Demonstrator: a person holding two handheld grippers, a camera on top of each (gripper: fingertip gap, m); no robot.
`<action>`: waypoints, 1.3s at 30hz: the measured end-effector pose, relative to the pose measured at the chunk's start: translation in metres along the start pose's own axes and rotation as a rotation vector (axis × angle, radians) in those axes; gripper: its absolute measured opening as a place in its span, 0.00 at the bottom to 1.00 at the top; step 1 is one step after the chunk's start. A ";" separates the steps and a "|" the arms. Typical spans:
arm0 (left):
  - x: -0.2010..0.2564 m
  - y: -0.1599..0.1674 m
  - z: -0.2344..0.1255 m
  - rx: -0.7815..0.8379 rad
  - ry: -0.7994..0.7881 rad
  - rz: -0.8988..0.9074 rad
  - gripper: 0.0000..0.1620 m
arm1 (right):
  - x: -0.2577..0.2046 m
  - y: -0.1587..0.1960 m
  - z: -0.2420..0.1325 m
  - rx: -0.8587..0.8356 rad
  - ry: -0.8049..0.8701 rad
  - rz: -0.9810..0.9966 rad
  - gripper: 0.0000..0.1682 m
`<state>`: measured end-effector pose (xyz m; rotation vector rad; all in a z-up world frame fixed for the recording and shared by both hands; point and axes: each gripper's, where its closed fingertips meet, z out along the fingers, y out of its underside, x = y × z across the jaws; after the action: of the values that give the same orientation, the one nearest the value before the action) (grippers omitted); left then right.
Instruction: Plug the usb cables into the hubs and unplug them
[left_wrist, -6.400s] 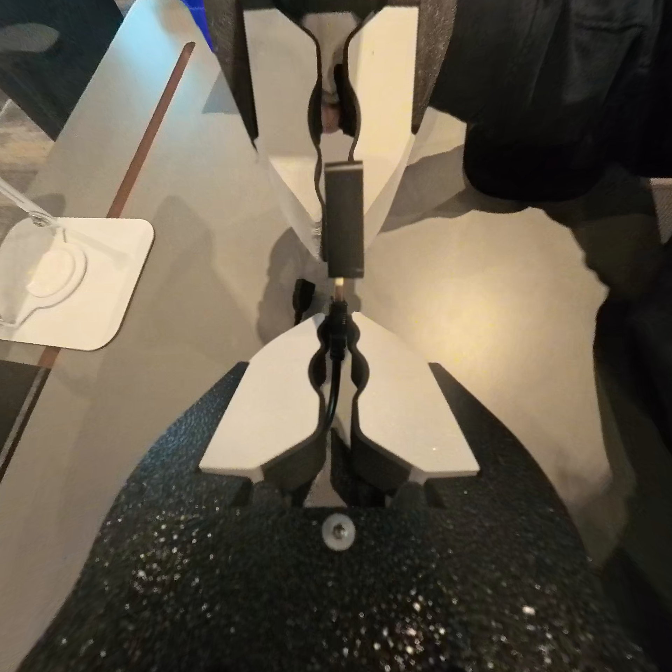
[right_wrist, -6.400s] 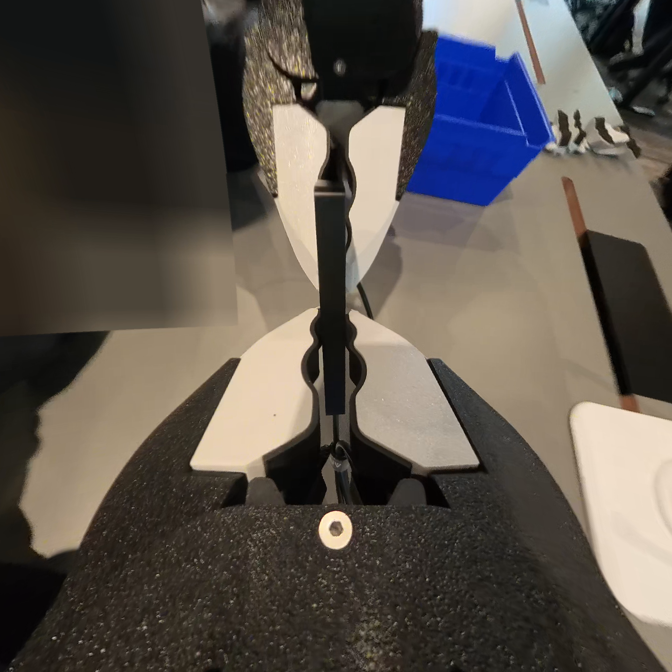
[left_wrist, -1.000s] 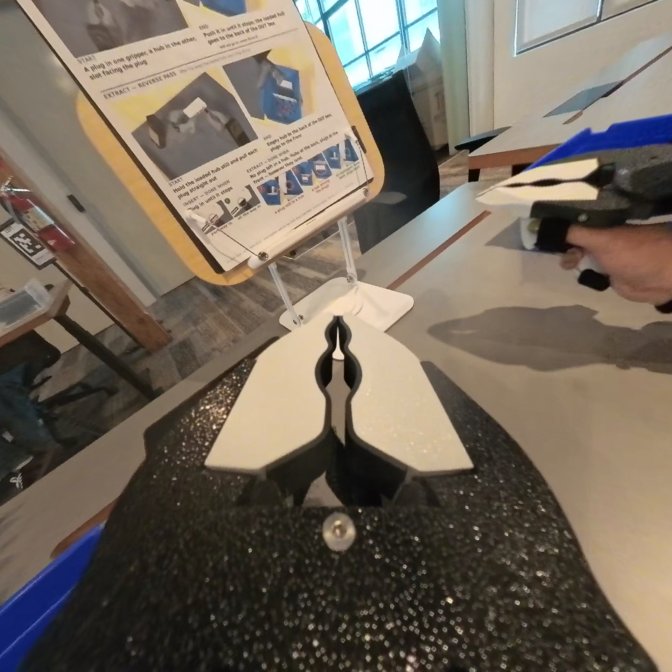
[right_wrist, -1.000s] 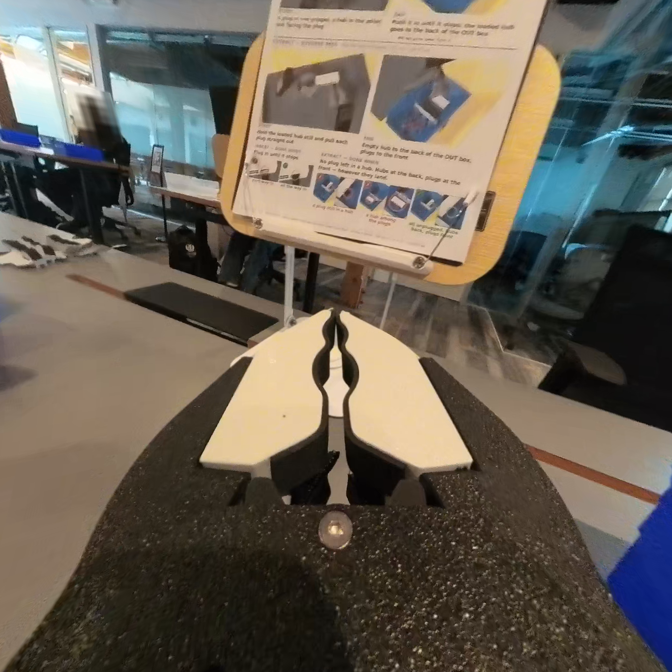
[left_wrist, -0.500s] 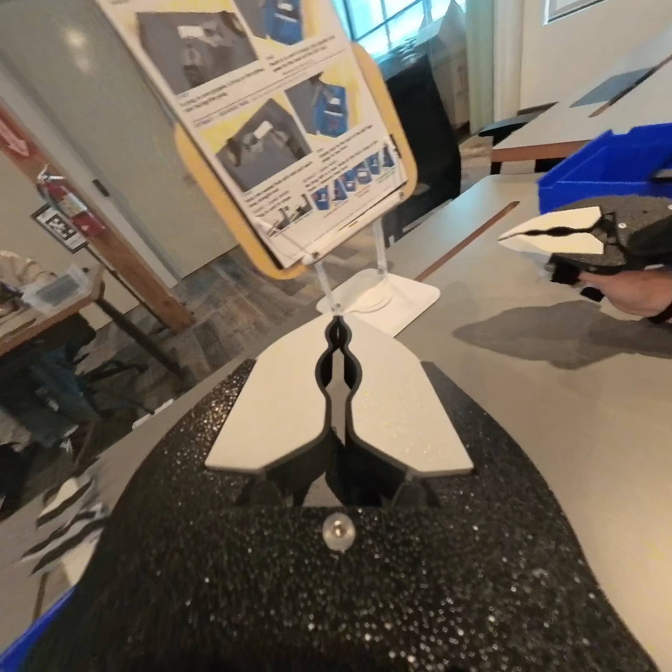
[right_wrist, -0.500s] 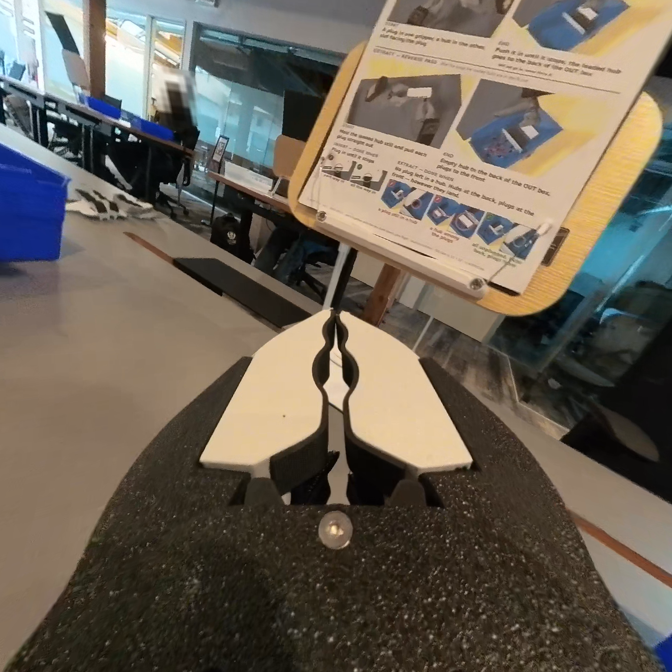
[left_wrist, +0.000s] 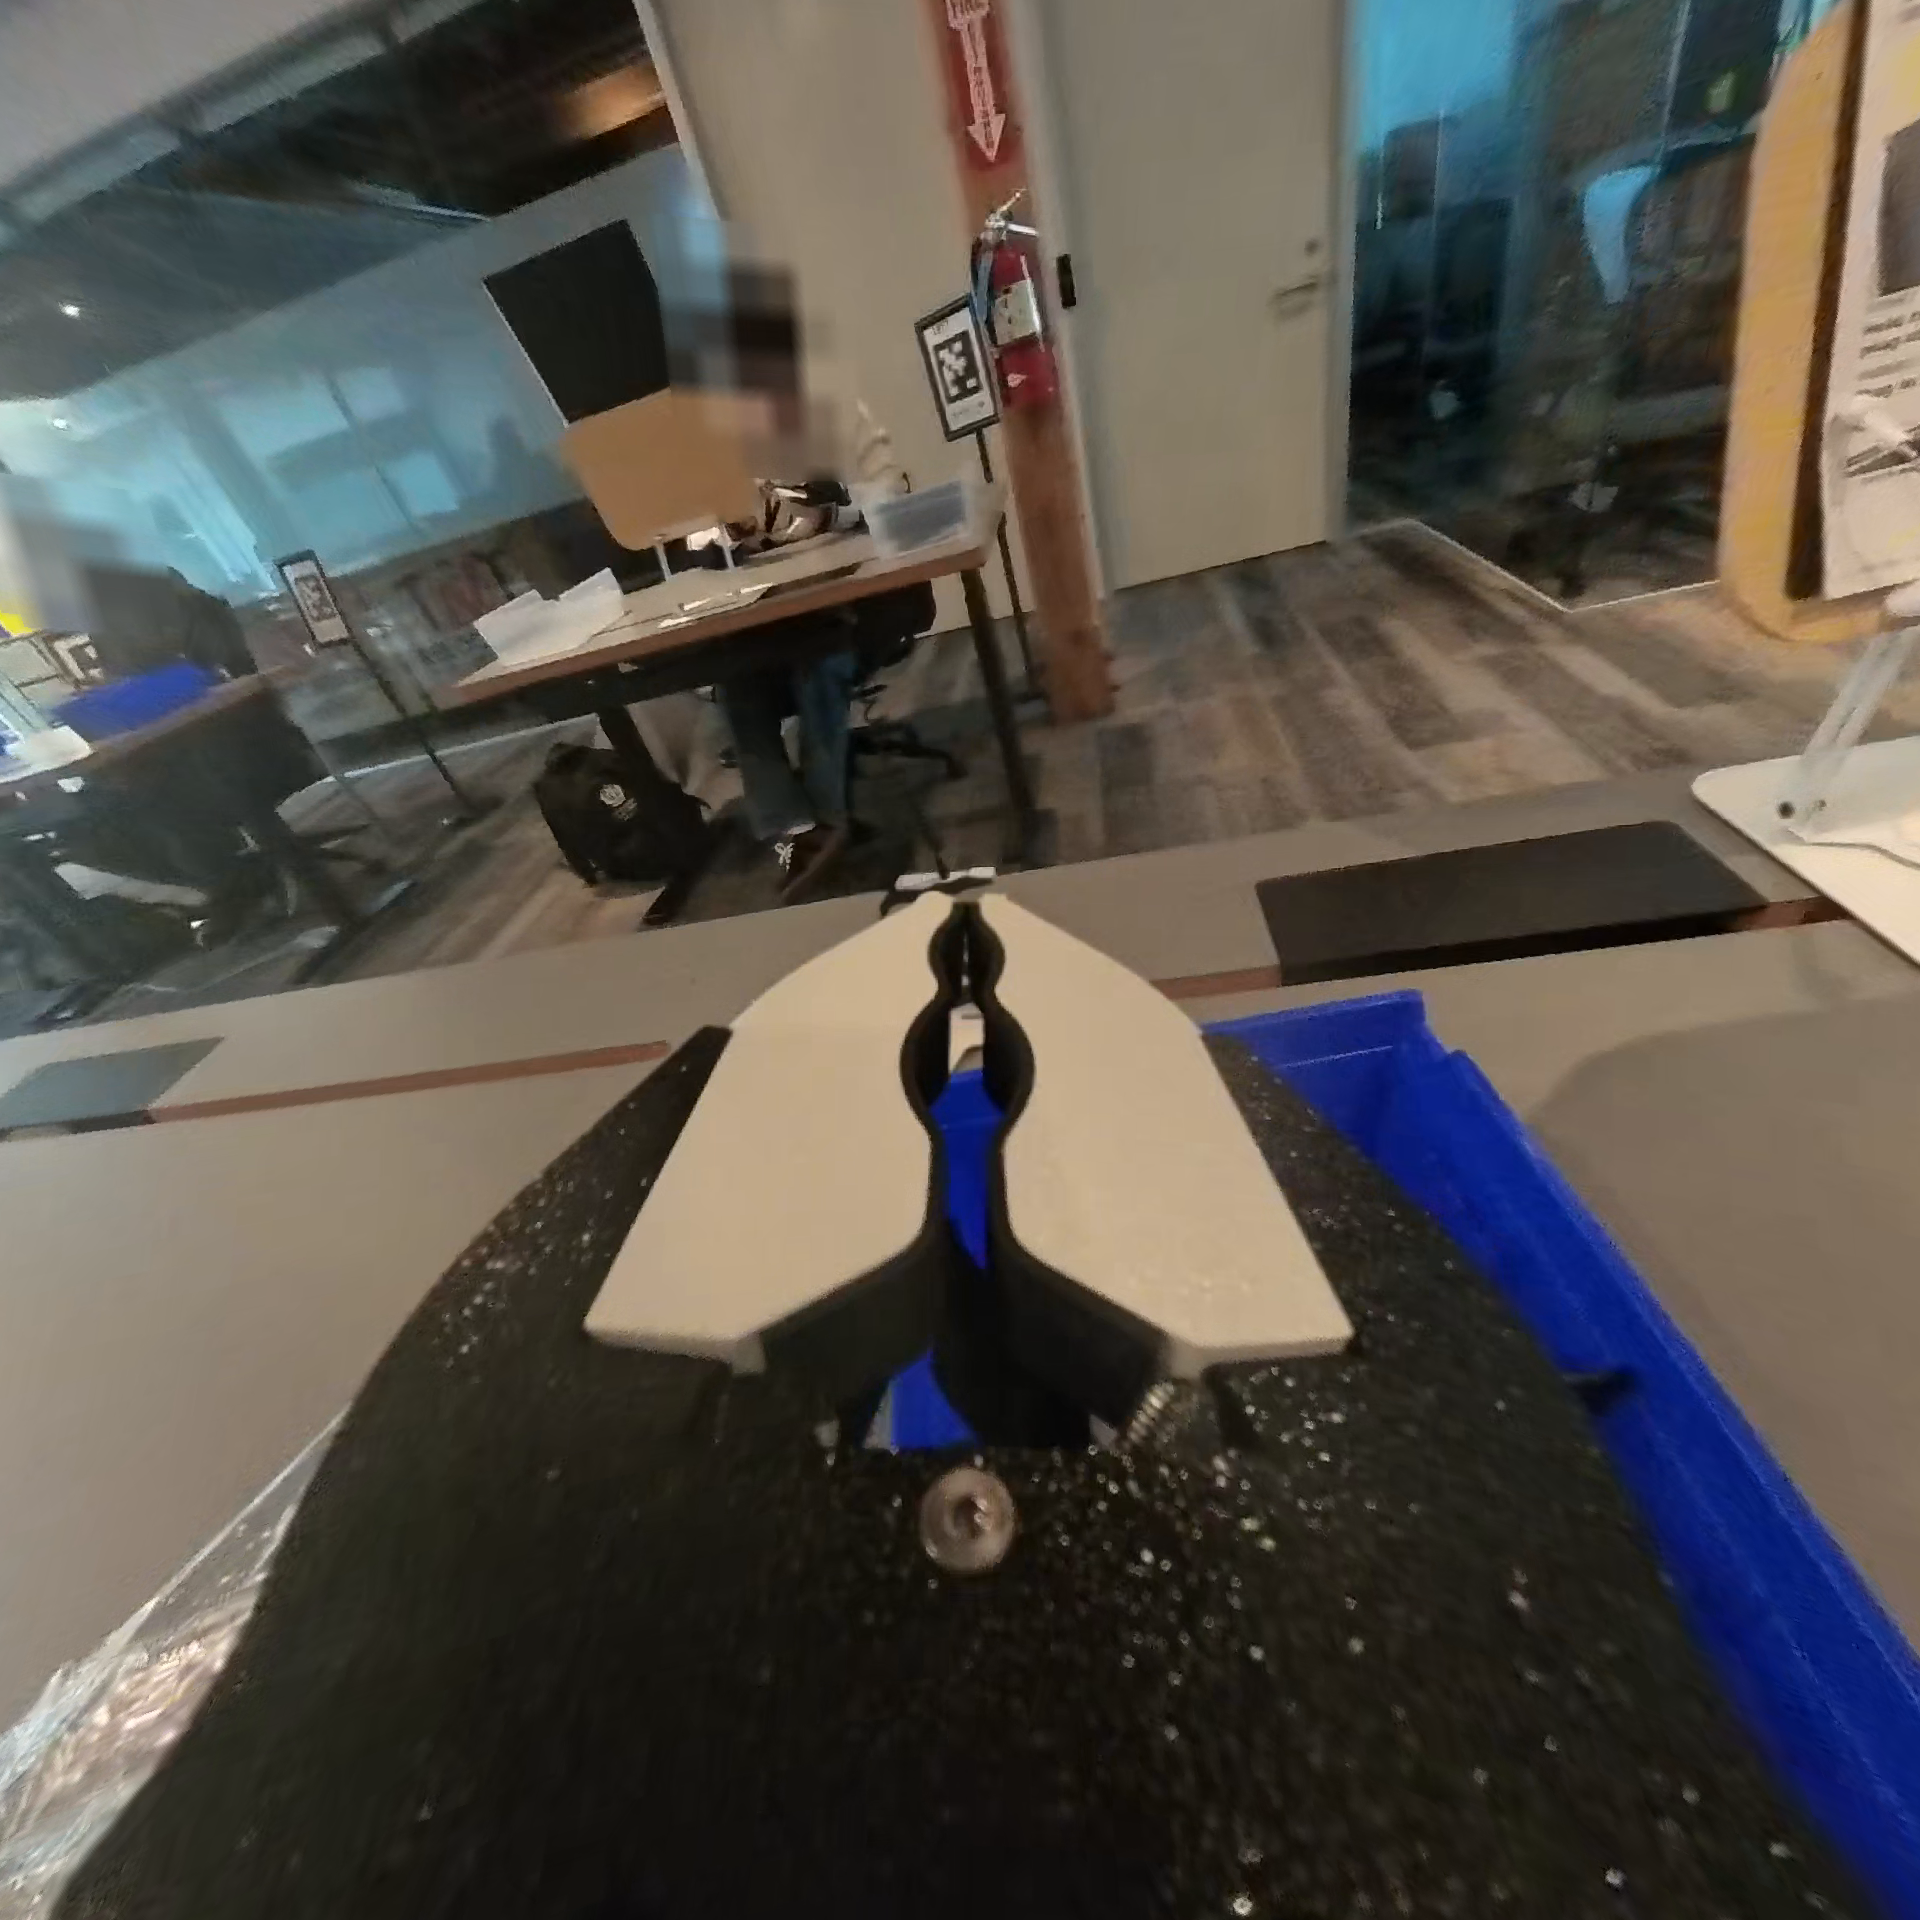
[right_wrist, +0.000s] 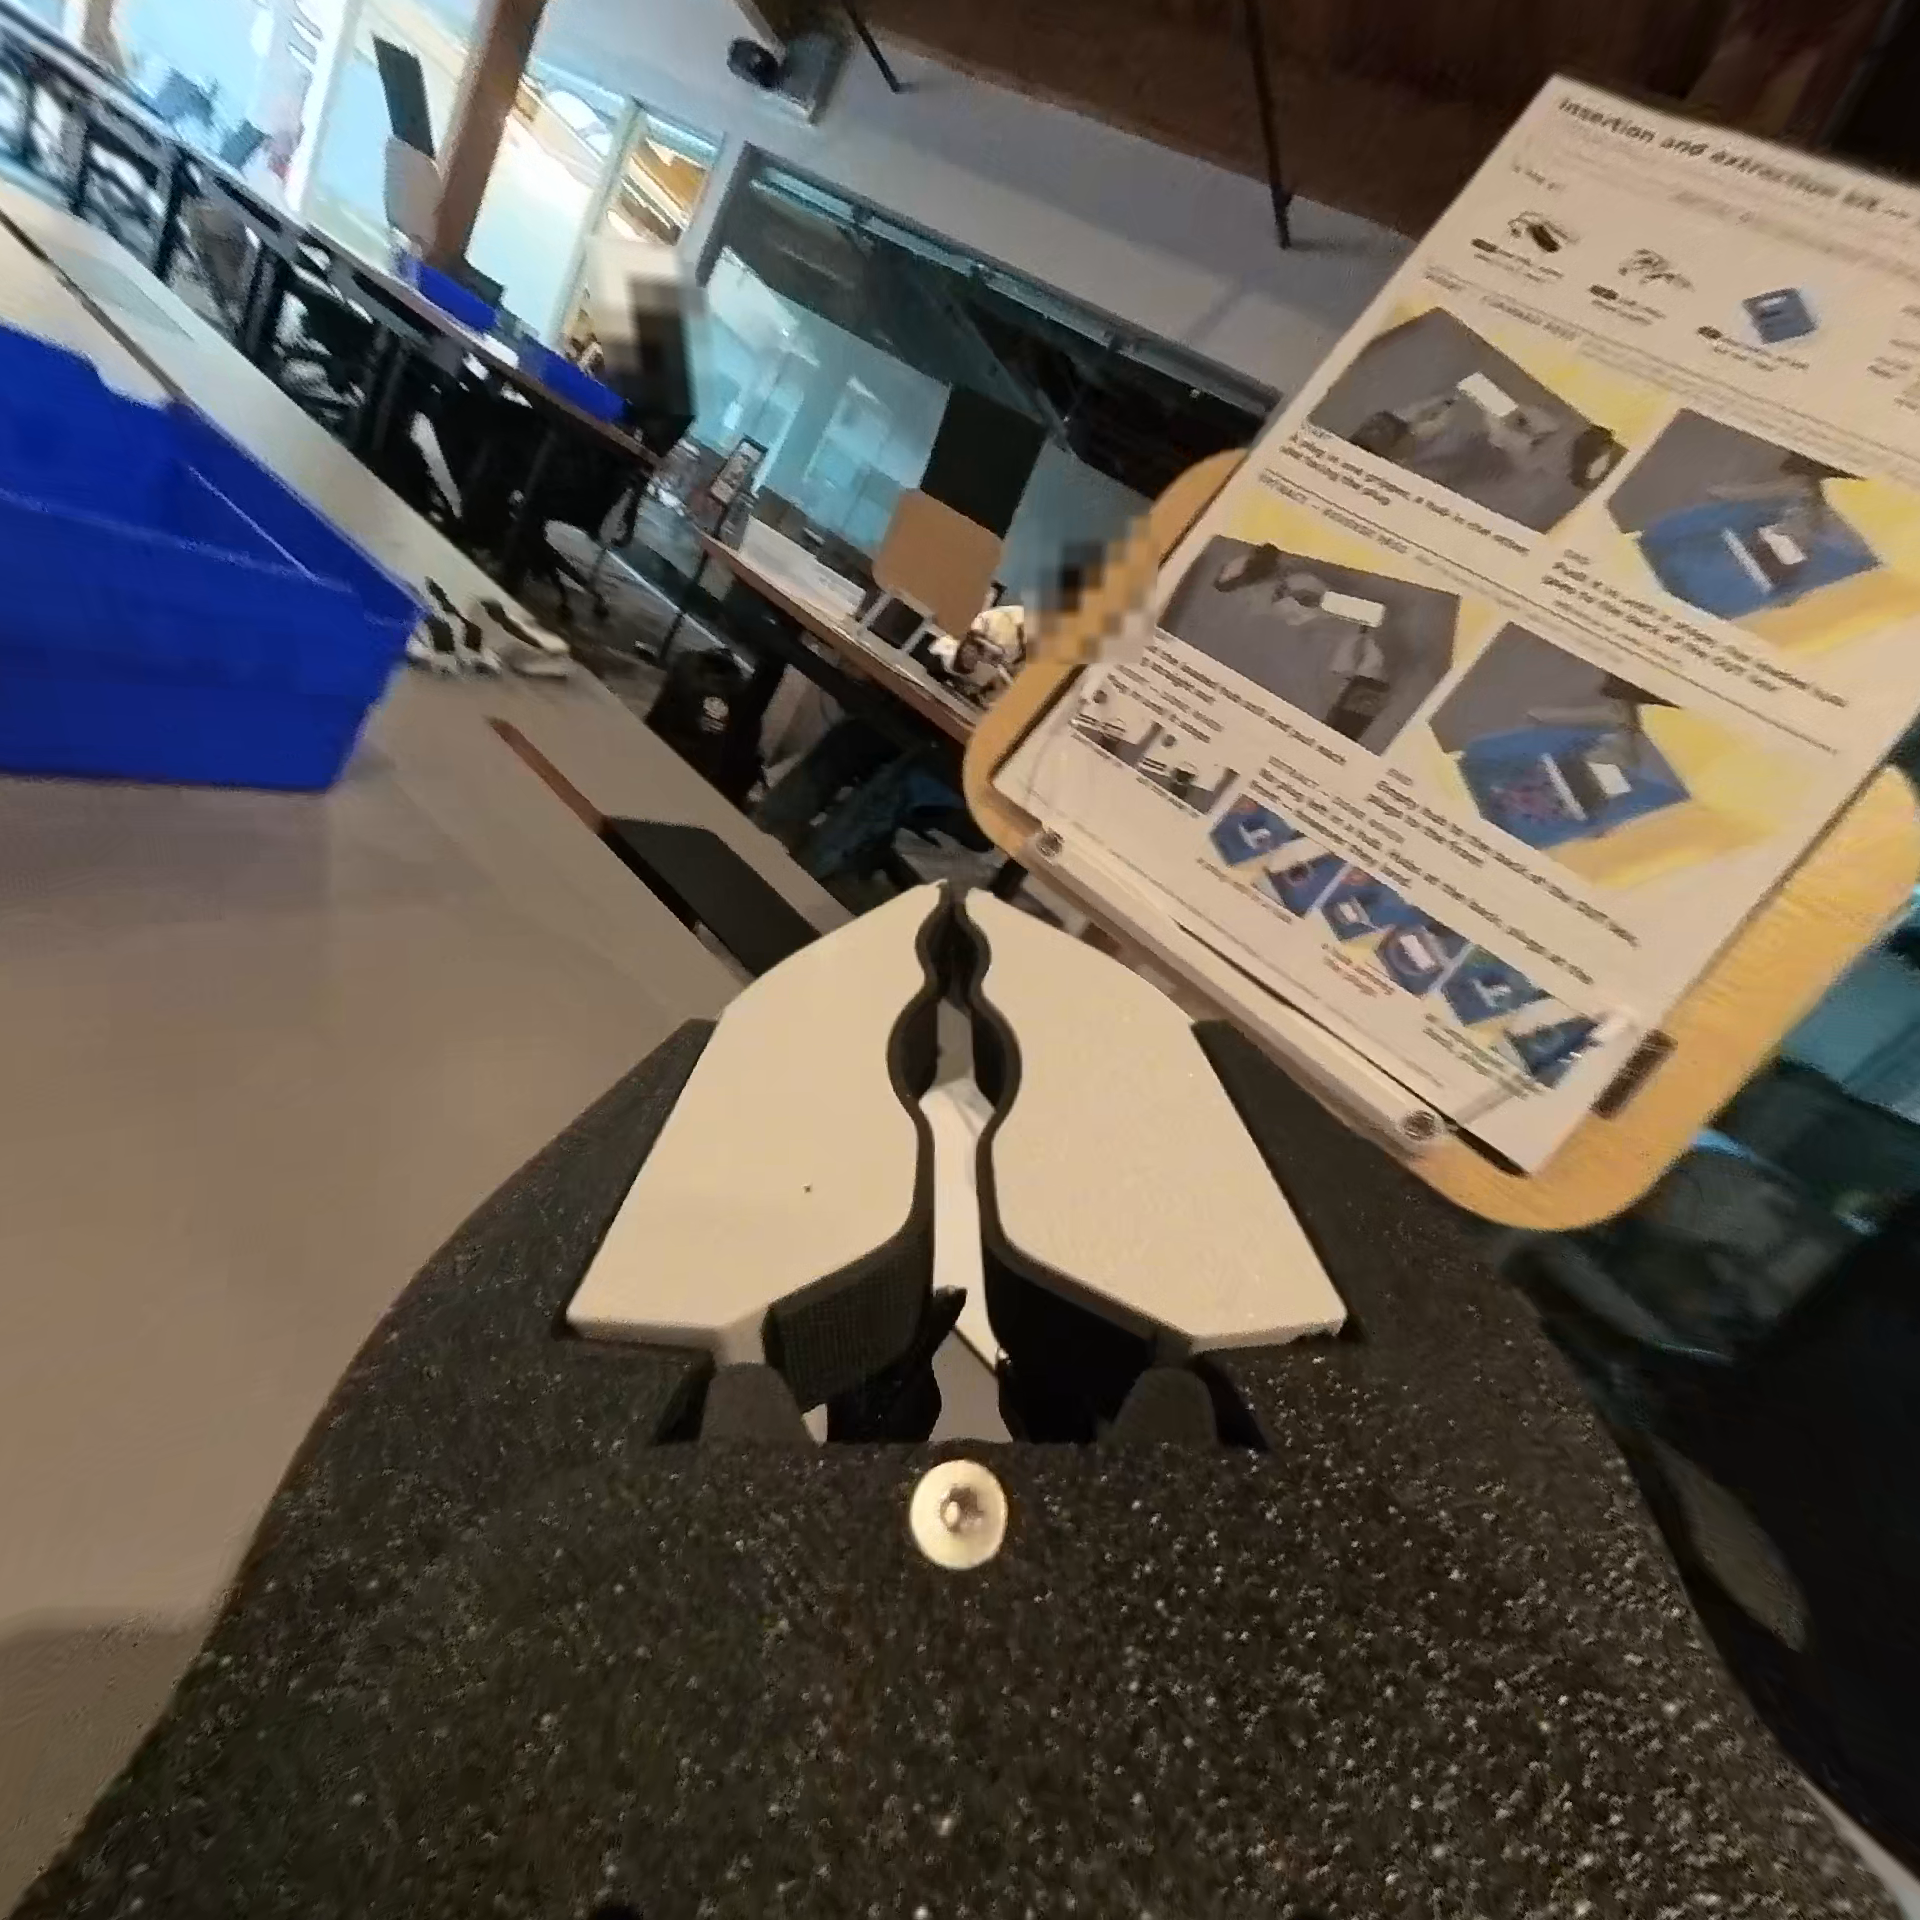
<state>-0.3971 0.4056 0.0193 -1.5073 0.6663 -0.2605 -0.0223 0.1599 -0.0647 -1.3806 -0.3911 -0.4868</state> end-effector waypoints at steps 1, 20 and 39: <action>0.000 0.000 0.000 0.000 0.011 -0.003 0.00 | -0.004 -0.006 0.002 0.007 -0.014 0.029 0.00; -0.004 0.187 -0.058 -0.802 0.267 0.009 0.51 | -0.263 -0.070 0.098 -0.552 -0.650 0.735 0.62; 0.055 0.208 -0.076 -0.986 0.413 -0.083 0.17 | -0.281 -0.028 0.101 -0.983 -0.653 0.443 0.11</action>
<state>-0.4458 0.3281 -0.1899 -2.4593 1.1578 -0.3317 -0.2711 0.2838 -0.1763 -2.5168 -0.3574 0.2176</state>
